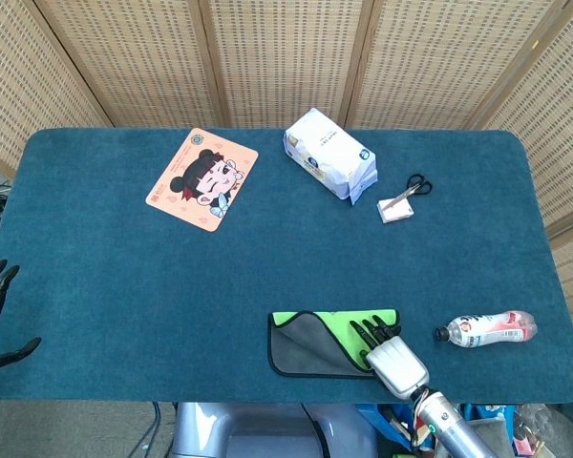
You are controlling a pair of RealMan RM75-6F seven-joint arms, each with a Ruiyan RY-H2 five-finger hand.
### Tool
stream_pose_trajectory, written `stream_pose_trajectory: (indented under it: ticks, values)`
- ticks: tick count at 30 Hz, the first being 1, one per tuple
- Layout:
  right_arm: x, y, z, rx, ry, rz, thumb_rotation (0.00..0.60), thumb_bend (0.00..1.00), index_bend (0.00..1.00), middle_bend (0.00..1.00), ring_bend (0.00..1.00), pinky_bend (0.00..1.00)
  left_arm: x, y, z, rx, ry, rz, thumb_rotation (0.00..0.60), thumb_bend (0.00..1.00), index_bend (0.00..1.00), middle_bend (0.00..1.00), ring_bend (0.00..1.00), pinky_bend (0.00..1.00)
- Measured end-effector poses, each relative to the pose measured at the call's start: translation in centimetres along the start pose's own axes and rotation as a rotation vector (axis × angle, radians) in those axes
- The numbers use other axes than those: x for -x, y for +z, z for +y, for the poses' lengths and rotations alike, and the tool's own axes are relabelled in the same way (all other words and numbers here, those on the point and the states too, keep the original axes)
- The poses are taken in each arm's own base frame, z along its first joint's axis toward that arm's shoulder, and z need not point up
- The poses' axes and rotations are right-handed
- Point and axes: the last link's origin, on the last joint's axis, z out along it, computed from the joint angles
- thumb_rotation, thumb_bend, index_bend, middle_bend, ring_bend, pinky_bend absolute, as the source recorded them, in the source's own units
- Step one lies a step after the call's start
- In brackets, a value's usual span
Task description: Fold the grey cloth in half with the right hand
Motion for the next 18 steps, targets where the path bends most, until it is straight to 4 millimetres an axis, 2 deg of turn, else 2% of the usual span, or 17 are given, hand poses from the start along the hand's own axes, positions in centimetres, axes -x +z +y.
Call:
stream_pose_trajectory:
  ticks: [1, 3, 4, 6, 12, 18]
  values:
    - [0.1, 0.0, 0.0, 0.000, -0.001, -0.003, 0.600, 0.40, 0.25, 0.00, 0.00, 0.00, 0.0, 0.0, 0.0, -0.001, 0.000, 0.000, 0.600, 0.16, 0.00, 0.00, 0.00, 0.00]
    - [0.1, -0.1, 0.0, -0.003, -0.001, -0.010, 0.600, 0.18, 0.02, 0.00, 0.00, 0.00, 0.0, 0.0, 0.0, -0.001, 0.000, 0.000, 0.600, 0.16, 0.00, 0.00, 0.00, 0.00]
    - [0.1, -0.1, 0.1, -0.006, 0.001, -0.016, 0.600, 0.14, 0.00, 0.00, 0.00, 0.00, 0.0, 0.0, 0.0, 0.000, 0.001, 0.000, 0.600, 0.16, 0.00, 0.00, 0.00, 0.00]
    - [0.0, -0.2, 0.0, -0.010, 0.016, -0.020, 0.600, 0.09, 0.00, 0.00, 0.00, 0.00, 0.0, 0.0, 0.0, -0.001, 0.002, -0.001, 0.600, 0.16, 0.00, 0.00, 0.00, 0.00]
    - [-1.3, -0.8, -0.5, -0.040, 0.108, -0.006, 0.600, 0.09, 0.00, 0.00, 0.00, 0.00, 0.0, 0.0, 0.0, -0.004, 0.002, 0.001, 0.600, 0.16, 0.00, 0.00, 0.00, 0.00]
    - [-4.5, -1.3, -0.1, -0.074, 0.181, 0.040, 0.600, 0.09, 0.00, 0.00, 0.00, 0.00, 0.0, 0.0, -0.1, -0.005, 0.001, 0.001, 0.600, 0.16, 0.00, 0.00, 0.00, 0.00]
